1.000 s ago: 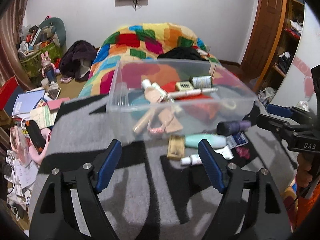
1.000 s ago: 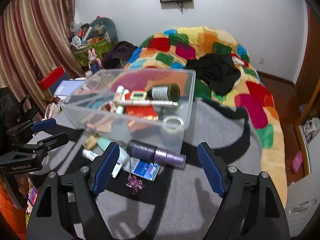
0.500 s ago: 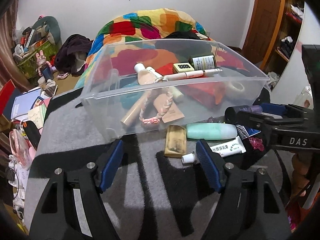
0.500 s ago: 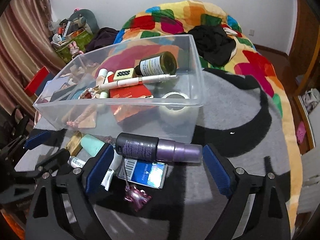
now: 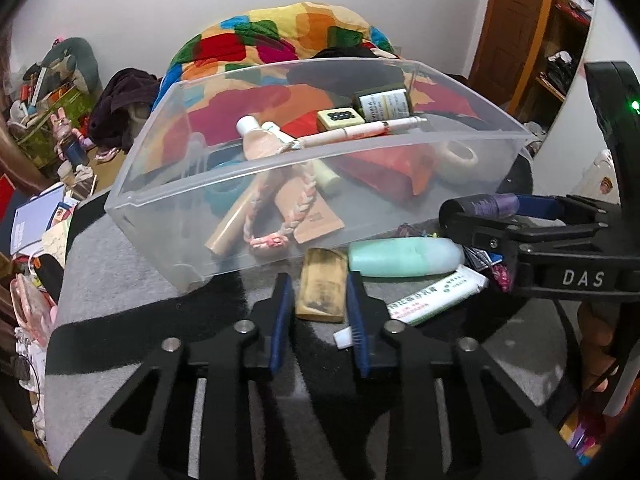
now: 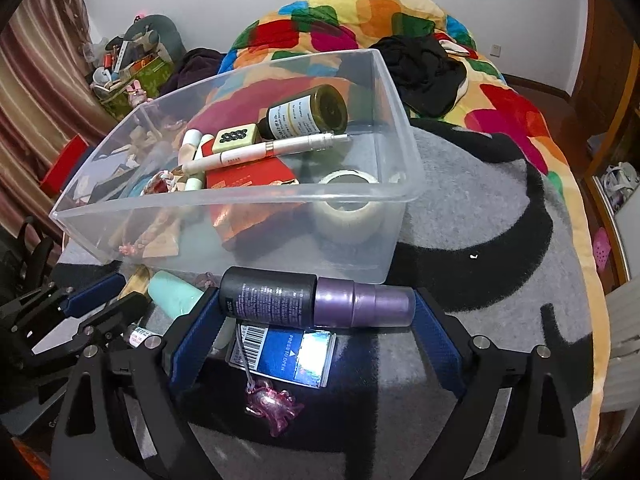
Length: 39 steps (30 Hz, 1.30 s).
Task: Organize objects
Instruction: 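Grasp small beige block with left gripper while right gripper grasps black-purple spray bottle, then lower beige block and spray bottle into the clear box and open both grippers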
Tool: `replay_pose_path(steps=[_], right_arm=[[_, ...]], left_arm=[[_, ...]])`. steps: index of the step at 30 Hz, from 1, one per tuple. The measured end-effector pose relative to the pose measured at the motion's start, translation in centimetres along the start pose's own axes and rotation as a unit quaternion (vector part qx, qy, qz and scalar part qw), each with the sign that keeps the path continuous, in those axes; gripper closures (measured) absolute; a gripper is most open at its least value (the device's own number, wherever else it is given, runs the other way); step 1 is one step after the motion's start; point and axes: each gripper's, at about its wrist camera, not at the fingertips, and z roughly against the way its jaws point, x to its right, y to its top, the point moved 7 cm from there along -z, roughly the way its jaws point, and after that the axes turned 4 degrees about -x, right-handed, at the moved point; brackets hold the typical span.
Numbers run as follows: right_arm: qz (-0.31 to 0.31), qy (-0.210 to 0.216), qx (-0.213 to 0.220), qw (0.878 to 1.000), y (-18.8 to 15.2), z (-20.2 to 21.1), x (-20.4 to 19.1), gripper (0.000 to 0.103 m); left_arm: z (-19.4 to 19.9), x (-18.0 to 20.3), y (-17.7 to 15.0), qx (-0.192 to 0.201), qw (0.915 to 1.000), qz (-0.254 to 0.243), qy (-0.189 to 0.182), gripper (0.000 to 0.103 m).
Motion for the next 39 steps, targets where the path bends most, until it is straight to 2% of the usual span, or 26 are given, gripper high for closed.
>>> replay_pose_path(steps=[7, 14, 23, 28, 39], right_arm=[[0.002, 0.006, 0.01, 1.0, -0.6, 1.1, 0.4, 0.013], [0.01, 0.007, 0.031, 0.999, -1.5, 3.0, 0.8, 0.013], [0.036, 0.018, 0.073, 0.997, -1.5, 6.5, -0.6, 0.013], [0.042, 0.037, 0.094, 0.994, -0.5, 8.3, -1.6, 0.013], [0.057, 0.026, 0.125, 0.99, 3.6, 9.0, -4.0, 0.013]], left_arm=[[0.6, -0.5, -0.4, 0.008, 0.9999, 0.01, -0.001, 0.079], [2.7, -1.2, -1.2, 0.037, 0.9982, 0.038, -0.026, 0.079], [6.1, -1.3, -1.2, 0.076, 0.995, 0.052, -0.038, 0.08], [8.1, -1.9, -0.4, 0.102, 0.9922, 0.061, -0.038, 0.08], [10.8, -3.8, 3.4, 0.147, 0.9853, 0.082, -0.032, 0.08]])
